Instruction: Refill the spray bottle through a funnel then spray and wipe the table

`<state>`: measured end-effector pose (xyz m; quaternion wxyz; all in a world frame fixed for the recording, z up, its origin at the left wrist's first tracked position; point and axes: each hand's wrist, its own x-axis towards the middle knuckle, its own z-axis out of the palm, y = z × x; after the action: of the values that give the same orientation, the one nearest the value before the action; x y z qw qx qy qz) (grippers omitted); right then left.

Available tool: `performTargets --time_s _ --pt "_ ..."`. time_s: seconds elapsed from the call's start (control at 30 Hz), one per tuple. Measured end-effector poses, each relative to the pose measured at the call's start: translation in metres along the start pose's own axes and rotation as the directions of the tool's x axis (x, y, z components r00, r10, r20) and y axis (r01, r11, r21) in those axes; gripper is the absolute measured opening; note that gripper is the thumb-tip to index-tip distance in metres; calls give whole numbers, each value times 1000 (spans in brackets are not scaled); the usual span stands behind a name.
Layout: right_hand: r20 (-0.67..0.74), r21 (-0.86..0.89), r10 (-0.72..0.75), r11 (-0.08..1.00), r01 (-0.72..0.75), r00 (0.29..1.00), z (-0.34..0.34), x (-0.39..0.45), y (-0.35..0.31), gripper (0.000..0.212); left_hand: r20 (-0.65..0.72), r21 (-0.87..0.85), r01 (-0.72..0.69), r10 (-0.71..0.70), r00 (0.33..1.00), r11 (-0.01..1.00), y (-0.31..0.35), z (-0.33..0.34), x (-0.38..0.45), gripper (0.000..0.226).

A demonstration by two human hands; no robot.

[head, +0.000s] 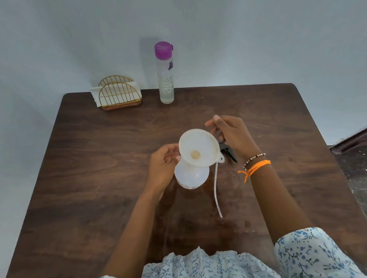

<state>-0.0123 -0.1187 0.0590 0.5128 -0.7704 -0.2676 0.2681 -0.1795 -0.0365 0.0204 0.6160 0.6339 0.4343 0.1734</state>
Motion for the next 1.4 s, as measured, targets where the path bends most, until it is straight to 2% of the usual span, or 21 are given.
performTargets --time_s 0.17,0.33,0.47,0.63,0.77,1.07,1.23,1.4 --pt "146 -16 20 1000 -18 989 6 56 -4 22 -37 5 -8 8 999 1000 7 -4 39 25" --pt "245 -57 -44 997 60 968 31 123 -2 12 -97 6 -25 26 995 1000 20 -3 83 26" --pt "246 -102 -81 989 109 966 60 162 8 13 -152 -42 3 -9 988 999 25 0 113 25" --pt "201 -178 -91 976 128 975 93 189 11 44 -169 -83 95 -108 980 992 26 0 137 23" --pt "131 -216 -158 959 184 979 109 209 12 57 -169 -82 79 -92 981 994 20 -3 142 23" --pt "97 -261 -152 950 172 984 118 220 3 48 -146 -60 50 -59 988 997 20 -8 134 20" --pt "121 -288 -162 938 191 979 106 204 5 45 -133 -33 12 -16 991 999 26 -13 122 21" --pt "146 -274 -171 939 206 974 84 177 -2 42 -133 -2 -38 38 990 999 37 -18 110 30"
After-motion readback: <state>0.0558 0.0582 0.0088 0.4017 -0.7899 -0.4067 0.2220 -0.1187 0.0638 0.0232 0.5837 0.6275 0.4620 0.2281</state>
